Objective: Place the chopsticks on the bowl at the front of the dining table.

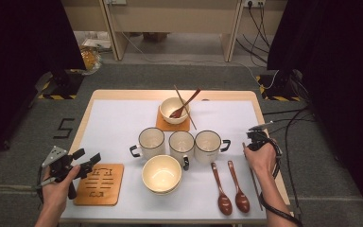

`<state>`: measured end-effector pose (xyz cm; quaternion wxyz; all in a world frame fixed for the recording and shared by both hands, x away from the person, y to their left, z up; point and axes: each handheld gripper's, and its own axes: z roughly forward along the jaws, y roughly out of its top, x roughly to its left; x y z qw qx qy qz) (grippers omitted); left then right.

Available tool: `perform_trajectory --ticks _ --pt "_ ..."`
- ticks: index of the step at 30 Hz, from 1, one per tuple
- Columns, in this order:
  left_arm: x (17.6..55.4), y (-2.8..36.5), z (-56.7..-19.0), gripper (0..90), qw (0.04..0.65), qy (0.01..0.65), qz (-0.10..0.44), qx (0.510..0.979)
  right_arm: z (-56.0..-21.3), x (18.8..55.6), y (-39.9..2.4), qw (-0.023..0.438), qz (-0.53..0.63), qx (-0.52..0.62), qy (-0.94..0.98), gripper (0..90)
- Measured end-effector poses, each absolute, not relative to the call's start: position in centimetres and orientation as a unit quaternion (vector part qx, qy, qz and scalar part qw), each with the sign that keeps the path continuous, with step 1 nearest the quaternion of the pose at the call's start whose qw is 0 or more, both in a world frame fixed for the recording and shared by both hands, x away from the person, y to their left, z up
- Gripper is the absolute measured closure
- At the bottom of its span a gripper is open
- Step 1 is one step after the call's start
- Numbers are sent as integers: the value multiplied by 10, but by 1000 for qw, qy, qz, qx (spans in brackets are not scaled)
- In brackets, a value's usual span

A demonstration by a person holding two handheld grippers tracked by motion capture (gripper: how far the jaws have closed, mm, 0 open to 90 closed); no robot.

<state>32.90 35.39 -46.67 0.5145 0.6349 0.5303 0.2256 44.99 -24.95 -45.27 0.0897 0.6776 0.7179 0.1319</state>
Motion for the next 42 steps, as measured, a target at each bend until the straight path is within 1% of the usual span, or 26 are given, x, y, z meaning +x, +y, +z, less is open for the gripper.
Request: perform_trajectory --ticks 19,33,39,42 --pt "329 354 -467 196 515 531 226 634 -449 472 -245 101 139 675 718 834" --pt "329 355 -466 196 516 531 227 633 -451 485 -244 98 146 680 711 836" --pt "329 355 -466 196 516 531 226 633 -452 485 -242 102 145 678 713 823" --pt "329 355 -466 196 516 531 226 633 -452 484 -242 103 147 678 713 801"
